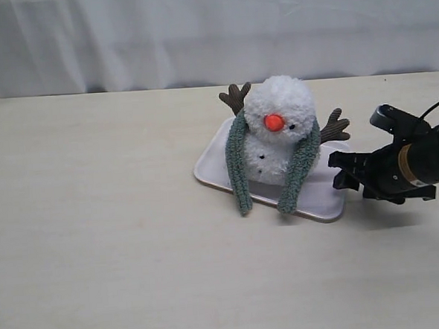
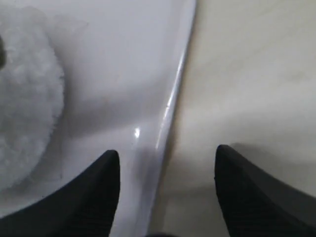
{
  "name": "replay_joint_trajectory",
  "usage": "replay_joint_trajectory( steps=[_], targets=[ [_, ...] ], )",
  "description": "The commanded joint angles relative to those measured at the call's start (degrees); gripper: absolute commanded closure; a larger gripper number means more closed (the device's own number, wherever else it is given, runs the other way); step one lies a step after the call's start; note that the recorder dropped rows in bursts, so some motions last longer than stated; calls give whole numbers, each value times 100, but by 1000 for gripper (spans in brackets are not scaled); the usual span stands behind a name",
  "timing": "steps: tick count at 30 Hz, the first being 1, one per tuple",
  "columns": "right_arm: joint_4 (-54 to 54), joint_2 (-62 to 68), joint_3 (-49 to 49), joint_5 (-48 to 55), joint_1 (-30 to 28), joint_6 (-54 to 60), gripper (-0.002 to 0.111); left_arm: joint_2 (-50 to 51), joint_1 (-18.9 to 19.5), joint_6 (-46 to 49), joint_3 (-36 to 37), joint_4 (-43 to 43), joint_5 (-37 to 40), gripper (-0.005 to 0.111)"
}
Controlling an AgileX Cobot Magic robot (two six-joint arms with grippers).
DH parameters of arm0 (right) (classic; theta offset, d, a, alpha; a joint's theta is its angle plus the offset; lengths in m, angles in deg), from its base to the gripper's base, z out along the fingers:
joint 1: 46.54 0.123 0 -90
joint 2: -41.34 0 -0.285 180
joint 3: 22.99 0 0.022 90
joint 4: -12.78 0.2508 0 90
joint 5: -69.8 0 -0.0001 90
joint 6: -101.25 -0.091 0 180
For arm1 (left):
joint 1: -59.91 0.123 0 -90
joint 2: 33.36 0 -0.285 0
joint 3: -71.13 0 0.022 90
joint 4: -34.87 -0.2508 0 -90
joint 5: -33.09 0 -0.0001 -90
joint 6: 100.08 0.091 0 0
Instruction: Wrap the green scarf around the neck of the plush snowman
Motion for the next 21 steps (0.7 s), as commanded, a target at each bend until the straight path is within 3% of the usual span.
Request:
replay_joint_trajectory(
  steps=[1,5,11,21],
  targets=[
    [99,303,169,-237,-24,-8,54,-12,-48,-1,9,-3,-72,107],
    [85,474,196,-239,-24,35,57,-12,-48,-1,9,-3,-72,107],
    [-33,462,204,-248,-24,67,84,-12,-48,-1,9,-3,-72,107],
    [-33,462,318,-197,172,361,86,-12,-48,-1,9,-3,-72,107]
  ],
)
